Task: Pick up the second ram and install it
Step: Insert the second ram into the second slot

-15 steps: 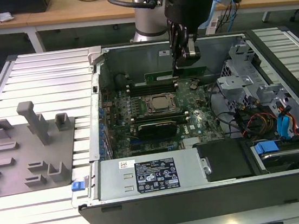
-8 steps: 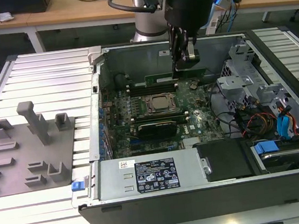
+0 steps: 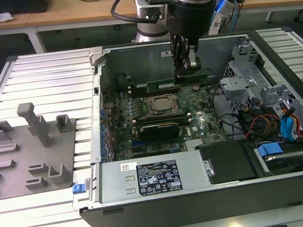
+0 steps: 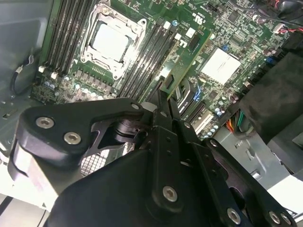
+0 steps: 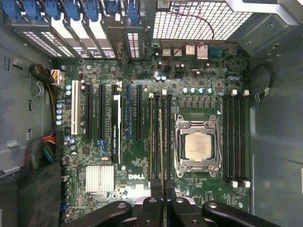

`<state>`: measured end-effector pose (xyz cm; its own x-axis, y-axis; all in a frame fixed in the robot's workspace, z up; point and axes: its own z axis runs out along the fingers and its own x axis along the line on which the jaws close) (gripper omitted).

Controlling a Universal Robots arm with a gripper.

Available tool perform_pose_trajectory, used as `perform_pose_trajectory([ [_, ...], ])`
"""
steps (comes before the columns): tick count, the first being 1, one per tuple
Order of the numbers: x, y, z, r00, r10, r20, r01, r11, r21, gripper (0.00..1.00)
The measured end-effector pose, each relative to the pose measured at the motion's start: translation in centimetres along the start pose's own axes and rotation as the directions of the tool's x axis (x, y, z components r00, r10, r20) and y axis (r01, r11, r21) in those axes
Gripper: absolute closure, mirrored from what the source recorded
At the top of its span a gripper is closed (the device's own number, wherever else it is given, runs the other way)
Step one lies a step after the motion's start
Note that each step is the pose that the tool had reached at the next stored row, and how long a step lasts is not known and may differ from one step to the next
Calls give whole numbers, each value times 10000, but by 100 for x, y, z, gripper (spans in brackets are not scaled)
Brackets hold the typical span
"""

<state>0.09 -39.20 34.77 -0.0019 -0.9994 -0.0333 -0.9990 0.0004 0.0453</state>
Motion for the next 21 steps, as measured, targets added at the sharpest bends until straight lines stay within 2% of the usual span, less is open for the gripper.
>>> perform_pose_trajectory([
  [1, 0, 1, 2, 10000, 0, 49, 0, 10000, 1, 87],
  [2, 0, 0, 2, 9988, -22, 480, 22, 10000, 1, 87],
  [3, 0, 1, 2, 9974, -33, 719, 33, 10000, 1, 87],
  [4, 0, 1, 5, 9970, -34, 770, 34, 10000, 1, 87],
  [10, 2, -2, 73, 9969, -35, 783, 36, 10000, 0, 87],
  [21, 5, -6, 157, 9969, -36, 783, 36, 10000, 1, 87],
])
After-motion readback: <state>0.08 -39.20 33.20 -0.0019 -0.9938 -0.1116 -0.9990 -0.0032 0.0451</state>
